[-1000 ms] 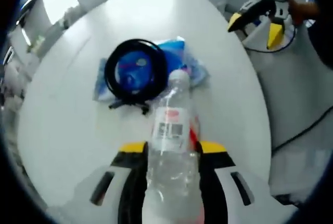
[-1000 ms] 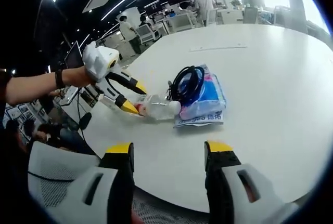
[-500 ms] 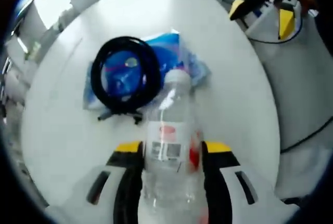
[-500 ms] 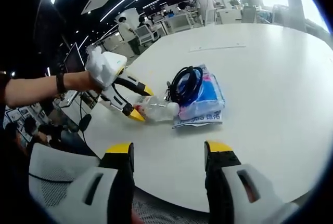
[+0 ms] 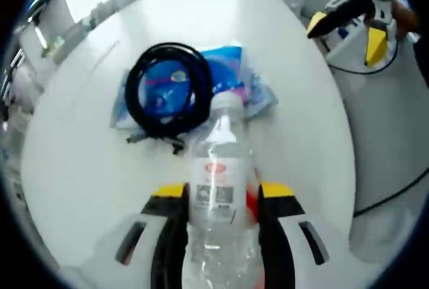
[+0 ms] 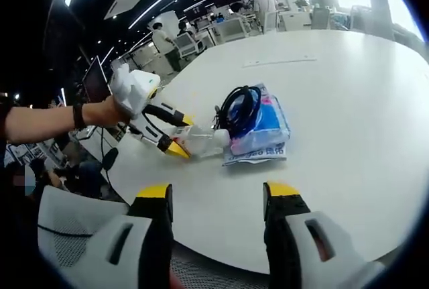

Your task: Arrange the tabletop items into an orderly group along one side of the table until the central work area is clear of visible clutter.

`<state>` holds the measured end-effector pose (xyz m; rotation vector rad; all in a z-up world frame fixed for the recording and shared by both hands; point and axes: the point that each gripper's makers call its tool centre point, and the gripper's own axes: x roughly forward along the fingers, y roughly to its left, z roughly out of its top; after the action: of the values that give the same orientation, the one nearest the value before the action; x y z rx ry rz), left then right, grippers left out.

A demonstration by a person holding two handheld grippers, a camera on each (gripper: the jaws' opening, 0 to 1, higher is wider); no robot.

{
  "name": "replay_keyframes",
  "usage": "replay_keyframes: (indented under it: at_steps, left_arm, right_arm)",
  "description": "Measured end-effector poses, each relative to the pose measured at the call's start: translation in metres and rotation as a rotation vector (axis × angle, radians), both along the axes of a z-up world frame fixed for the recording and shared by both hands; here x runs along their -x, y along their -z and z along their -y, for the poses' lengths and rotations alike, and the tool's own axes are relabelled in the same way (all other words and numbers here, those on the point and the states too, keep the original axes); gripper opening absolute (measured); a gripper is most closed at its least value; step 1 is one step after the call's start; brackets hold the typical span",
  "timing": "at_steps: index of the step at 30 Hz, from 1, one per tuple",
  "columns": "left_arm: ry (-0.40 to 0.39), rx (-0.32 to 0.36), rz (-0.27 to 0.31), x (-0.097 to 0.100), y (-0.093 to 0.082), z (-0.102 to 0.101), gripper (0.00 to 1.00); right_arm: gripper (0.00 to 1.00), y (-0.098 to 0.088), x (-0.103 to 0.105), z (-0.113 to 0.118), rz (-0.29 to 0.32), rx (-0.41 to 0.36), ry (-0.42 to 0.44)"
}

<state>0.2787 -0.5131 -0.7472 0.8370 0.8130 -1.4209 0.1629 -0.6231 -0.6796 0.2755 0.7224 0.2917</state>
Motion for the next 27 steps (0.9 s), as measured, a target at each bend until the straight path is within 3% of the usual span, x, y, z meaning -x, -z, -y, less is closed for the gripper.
replay_keyframes:
  at_steps: [9,21,27]
  left_arm:
    - [-0.092,0.034,-0.056,0.006,-0.005,-0.015,0.36]
    - [-0.227,0.164,-0.078,-0.015,-0.039,-0.017,0.36]
    - [-0.250,0.227,-0.077,-0.016,-0.059,-0.012,0.36]
  right_arm:
    - [0.54,0.000,0.000,0.000,-0.004,-0.005,-0.002]
    - [0.54,0.000,0.000,-0.001,-0.002,-0.014,0.001]
    - [0.54,-0.005,-0.004,-0.001,0.003,-0.097,0.046]
